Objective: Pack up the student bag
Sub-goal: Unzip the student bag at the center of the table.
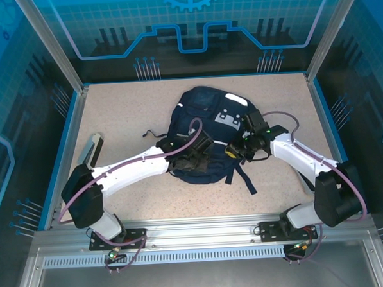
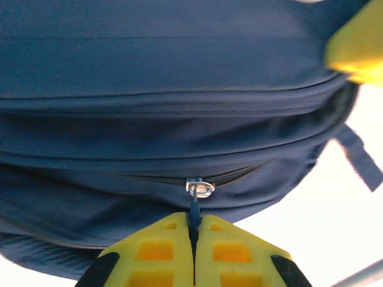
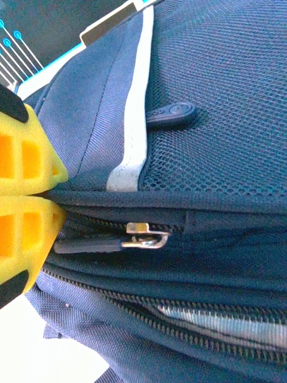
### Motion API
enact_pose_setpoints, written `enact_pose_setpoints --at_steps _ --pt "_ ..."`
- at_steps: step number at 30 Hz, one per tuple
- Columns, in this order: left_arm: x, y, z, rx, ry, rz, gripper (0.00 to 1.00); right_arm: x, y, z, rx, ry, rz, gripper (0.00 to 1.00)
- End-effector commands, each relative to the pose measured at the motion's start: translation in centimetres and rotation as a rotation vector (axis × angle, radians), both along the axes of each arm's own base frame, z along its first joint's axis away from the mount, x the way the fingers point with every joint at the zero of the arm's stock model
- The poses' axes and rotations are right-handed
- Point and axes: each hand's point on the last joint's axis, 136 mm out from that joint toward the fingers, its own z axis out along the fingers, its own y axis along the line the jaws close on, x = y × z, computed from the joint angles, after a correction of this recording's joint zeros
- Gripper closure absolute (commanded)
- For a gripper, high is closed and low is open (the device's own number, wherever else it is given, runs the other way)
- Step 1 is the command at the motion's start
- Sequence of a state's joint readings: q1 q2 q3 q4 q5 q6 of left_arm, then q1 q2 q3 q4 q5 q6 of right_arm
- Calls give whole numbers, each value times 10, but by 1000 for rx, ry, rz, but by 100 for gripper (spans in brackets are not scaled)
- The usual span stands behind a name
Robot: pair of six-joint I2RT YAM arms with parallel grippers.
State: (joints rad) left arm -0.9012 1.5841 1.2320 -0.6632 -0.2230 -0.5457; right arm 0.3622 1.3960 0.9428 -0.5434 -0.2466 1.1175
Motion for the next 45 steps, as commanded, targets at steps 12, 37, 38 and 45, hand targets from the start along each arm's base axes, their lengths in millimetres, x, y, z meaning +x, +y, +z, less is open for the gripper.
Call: enact_pose_setpoints --at_steps 12,37,38,45 --pt "56 87 -7 144 -141 127 100 26 -83 8 -230 -78 -56 100" --pt "96 32 36 -199 -314 -170 100 34 -38 45 -352 -164 337 42" --pt "91 28 38 -210 -312 -188 100 31 -25 48 -369 -190 387 41" --pt "76 27 44 -248 -325 -189 100 31 49 57 -432 -369 800 46"
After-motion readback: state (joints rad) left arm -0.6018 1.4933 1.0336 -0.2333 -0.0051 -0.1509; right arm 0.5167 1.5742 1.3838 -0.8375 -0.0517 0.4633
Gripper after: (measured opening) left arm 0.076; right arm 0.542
